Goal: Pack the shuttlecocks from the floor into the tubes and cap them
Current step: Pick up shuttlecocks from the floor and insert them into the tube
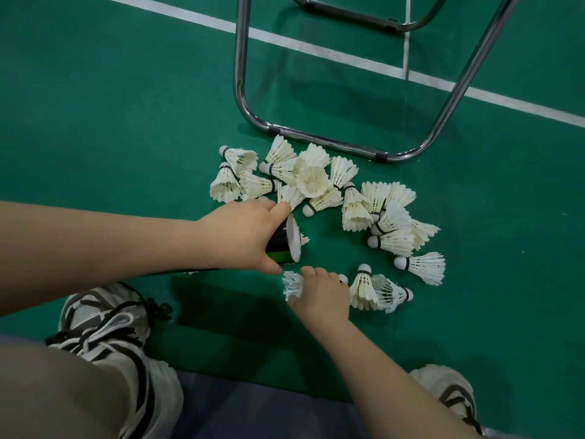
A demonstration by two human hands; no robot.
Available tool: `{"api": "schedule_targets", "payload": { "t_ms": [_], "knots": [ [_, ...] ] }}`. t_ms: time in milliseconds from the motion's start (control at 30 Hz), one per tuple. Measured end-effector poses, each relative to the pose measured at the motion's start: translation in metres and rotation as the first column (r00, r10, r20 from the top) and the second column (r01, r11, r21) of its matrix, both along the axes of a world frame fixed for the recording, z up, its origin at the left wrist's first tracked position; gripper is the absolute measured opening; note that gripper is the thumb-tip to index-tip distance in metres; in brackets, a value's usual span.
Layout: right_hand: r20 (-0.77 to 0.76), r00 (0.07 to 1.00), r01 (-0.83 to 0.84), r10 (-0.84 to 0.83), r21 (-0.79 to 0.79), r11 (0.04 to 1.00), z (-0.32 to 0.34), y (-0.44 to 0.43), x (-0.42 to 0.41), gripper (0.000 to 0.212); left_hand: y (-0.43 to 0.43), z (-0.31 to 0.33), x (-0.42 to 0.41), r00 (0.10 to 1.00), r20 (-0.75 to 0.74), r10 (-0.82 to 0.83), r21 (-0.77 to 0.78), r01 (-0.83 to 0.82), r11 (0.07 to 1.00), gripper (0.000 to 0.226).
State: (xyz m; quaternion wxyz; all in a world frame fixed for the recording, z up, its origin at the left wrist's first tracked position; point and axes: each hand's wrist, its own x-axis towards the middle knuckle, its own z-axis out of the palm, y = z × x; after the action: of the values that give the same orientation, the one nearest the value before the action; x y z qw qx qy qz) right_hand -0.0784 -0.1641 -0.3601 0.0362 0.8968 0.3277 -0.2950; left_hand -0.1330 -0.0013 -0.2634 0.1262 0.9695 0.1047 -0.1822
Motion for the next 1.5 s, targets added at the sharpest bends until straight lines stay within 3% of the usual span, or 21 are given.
{"api": "schedule_targets", "payload": {
  "t_ms": [133, 267, 433, 500, 567, 667, 733, 800, 867, 933, 1000, 1067, 1167, 1233, 1333, 1467, 1500],
  "knots": [
    [0.012, 0.997, 0.081, -0.081, 0.053, 0.995, 0.001, 0.0, 0.011, 0.031, 0.0, -0.001, 0.0, 1.0, -0.005, 0.004, -0.002, -0.004, 1.0, 0.071],
    [-0.062, 0.953, 0.302, -0.295, 0.158, 0.94, 0.006, 0.002, 0.035, 0.049, 0.001, -0.002, 0.001, 1.0, -0.006, 0.005, -0.012, -0.005, 1.0, 0.071],
    [-0.297, 0.801, 0.598, -0.52, 0.34, 0.726, 0.006, -0.011, 0.057, 0.034, 0.001, -0.002, 0.0, 1.0, 0.002, 0.0, -0.011, 0.0, 1.0, 0.071],
    [-0.427, 0.694, 0.719, -0.579, 0.369, 0.59, 0.009, -0.013, 0.063, 0.033, 0.001, -0.002, -0.001, 1.0, 0.003, -0.002, -0.005, 0.002, 1.0, 0.071],
    [-0.614, 0.522, 0.85, -0.591, 0.322, 0.416, 0.013, -0.011, 0.068, 0.037, 0.001, -0.001, 0.0, 1.0, 0.0, 0.0, -0.003, 0.0, 1.0, 0.071],
    [-0.845, 0.274, 0.953, -0.458, 0.174, 0.249, 0.021, -0.007, 0.071, 0.037, 0.001, -0.002, 0.001, 1.0, -0.006, 0.003, -0.004, -0.003, 1.0, 0.069],
    [-0.936, 0.126, 0.98, -0.329, 0.067, 0.186, 0.029, -0.005, 0.072, 0.03, 0.001, -0.002, 0.0, 1.0, -0.003, 0.0, -0.003, 0.0, 1.0, 0.069],
    [-0.972, 0.061, 0.975, -0.228, 0.009, 0.224, 0.038, -0.002, 0.07, 0.026, 0.002, -0.003, 0.0, 1.0, 0.0, 0.0, -0.004, 0.0, 1.0, 0.068],
    [-0.976, 0.118, 0.928, -0.183, 0.043, 0.37, 0.045, 0.006, 0.06, 0.022, 0.002, -0.003, 0.0, 1.0, 0.002, -0.002, -0.001, 0.002, 1.0, 0.068],
    [-0.945, 0.263, 0.87, -0.194, 0.146, 0.471, 0.044, 0.016, 0.05, 0.021, 0.002, -0.004, 0.0, 1.0, 0.004, -0.009, 0.003, 0.009, 1.0, 0.069],
    [-0.831, 0.481, 0.809, -0.279, 0.298, 0.507, 0.044, 0.027, 0.041, 0.024, 0.002, -0.005, 0.001, 1.0, 0.004, -0.01, 0.002, 0.01, 1.0, 0.068],
    [-0.576, 0.72, 0.685, -0.386, 0.503, 0.527, 0.046, 0.032, 0.034, 0.023, 0.001, -0.005, 0.001, 1.0, 0.006, 0.001, -0.001, -0.001, 1.0, 0.067],
    [-0.384, 0.874, 0.485, -0.297, 0.716, 0.502, 0.057, 0.035, 0.024, 0.026, 0.001, -0.004, 0.001, 0.999, 0.03, 0.012, -0.009, -0.011, 1.0, 0.066],
    [-0.458, 0.867, 0.492, -0.197, 0.717, 0.494, 0.062, 0.038, 0.019, 0.024, 0.001, -0.005, 0.002, 0.999, 0.052, 0.017, -0.017, -0.016, 1.0, 0.066],
    [-0.678, 0.731, 0.606, -0.078, 0.592, 0.532, 0.067, 0.041, 0.024, 0.017, 0.002, -0.005, 0.001, 0.998, 0.053, 0.017, -0.017, -0.016, 1.0, 0.065],
    [-0.766, 0.641, 0.507, 0.047, 0.468, 0.723, 0.075, 0.044, 0.034, 0.008, 0.004, -0.005, 0.001, 0.999, 0.037, 0.024, -0.021, -0.023, 1.0, 0.066],
    [-0.783, 0.618, 0.473, 0.07, 0.441, 0.763, 0.078, 0.043, 0.034, 0.017, 0.004, -0.005, 0.001, 0.999, 0.035, 0.021, -0.021, -0.02, 1.0, 0.066]
  ]
}}
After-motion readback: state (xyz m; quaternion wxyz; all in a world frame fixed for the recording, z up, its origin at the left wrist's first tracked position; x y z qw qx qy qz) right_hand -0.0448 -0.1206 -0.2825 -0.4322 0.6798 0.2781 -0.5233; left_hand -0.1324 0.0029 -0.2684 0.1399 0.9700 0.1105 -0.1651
